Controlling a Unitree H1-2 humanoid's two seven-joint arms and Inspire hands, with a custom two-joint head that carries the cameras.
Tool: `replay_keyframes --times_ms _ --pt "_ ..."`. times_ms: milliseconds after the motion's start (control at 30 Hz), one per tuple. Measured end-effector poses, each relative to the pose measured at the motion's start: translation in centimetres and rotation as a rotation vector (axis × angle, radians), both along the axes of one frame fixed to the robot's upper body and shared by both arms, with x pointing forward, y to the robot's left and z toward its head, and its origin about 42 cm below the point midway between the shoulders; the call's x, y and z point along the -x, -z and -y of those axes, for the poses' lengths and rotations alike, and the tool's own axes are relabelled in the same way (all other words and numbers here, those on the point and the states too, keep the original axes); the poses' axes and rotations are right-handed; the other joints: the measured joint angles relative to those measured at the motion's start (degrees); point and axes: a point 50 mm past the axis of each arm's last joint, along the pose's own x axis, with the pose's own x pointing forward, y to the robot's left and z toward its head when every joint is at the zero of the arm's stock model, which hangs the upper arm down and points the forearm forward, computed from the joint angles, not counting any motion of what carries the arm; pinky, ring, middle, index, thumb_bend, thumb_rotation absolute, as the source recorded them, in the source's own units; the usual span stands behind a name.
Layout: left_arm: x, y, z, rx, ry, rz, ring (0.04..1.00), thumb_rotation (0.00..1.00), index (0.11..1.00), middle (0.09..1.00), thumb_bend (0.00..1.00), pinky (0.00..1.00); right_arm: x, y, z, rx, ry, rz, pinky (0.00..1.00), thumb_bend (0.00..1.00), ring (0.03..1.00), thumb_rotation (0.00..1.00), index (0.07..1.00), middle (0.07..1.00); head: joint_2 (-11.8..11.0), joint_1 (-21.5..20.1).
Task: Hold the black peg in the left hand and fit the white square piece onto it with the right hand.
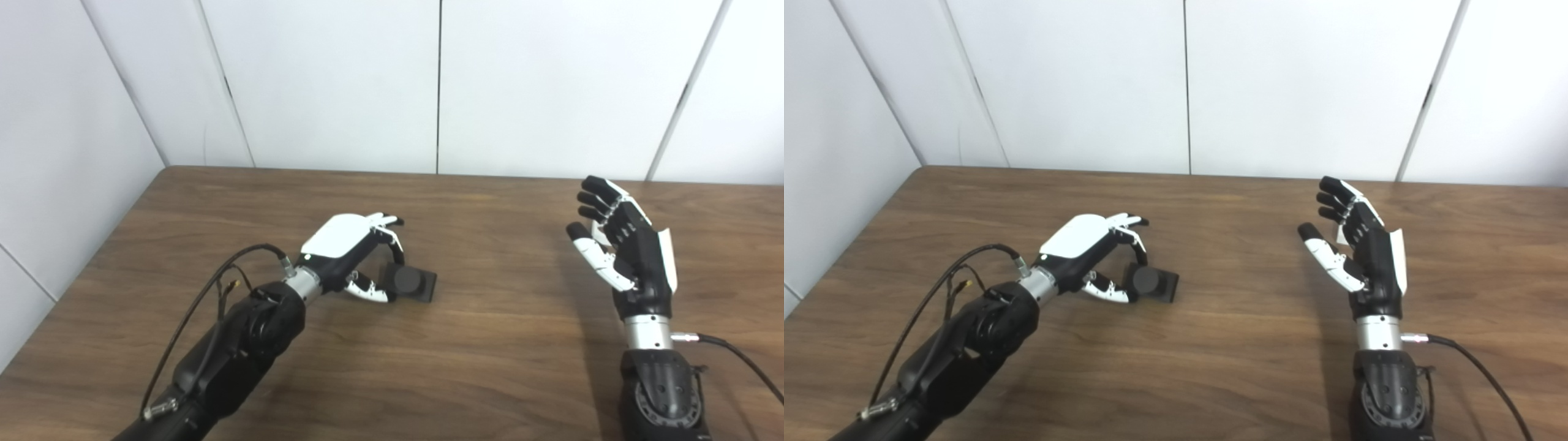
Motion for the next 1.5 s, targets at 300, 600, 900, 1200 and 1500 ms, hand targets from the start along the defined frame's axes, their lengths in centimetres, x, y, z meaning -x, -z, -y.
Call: replay_keyframes --times_ms 300,600,900,1200,1500 --pt "1.6 -0.7 1.7 -0.032 0.072 -0.053 0.959 0.09 0.499 0.921 0.51 0.89 0.1 0.0 -0.3 0.009 0.006 -0.007 0.74 0.65 0.787 0.4 0.775 0.804 0.35 -0.35" --pt "2.0 -0.3 1.5 -0.044 0.072 -0.012 0.947 0.28 0.697 0.931 0.71 0.86 0.5 0.0 -0.5 -0.001 0.007 -0.007 0.75 0.66 0.785 0.41 0.776 0.807 0.97 -1.05" --pt "3.3 2.0 0.8 -0.07 0.051 -0.017 0.953 0.31 0.795 0.948 0.76 0.85 0.6 0.1 -0.4 0.002 0.014 -0.01 0.75 0.66 0.784 0.42 0.777 0.806 1.14 -0.7" --pt "3.2 2.0 0.8 -0.078 0.053 -0.013 0.947 0.28 0.753 0.934 0.76 0.85 0.6 0.1 -0.4 -0.005 0.014 -0.021 0.73 0.66 0.778 0.4 0.77 0.802 1.41 -0.18" --pt "3.1 2.1 0.7 -0.078 0.049 -0.012 0.943 0.29 0.742 0.925 0.75 0.85 0.6 0.2 -0.5 -0.01 0.014 -0.023 0.73 0.66 0.771 0.4 0.768 0.795 1.23 0.0"
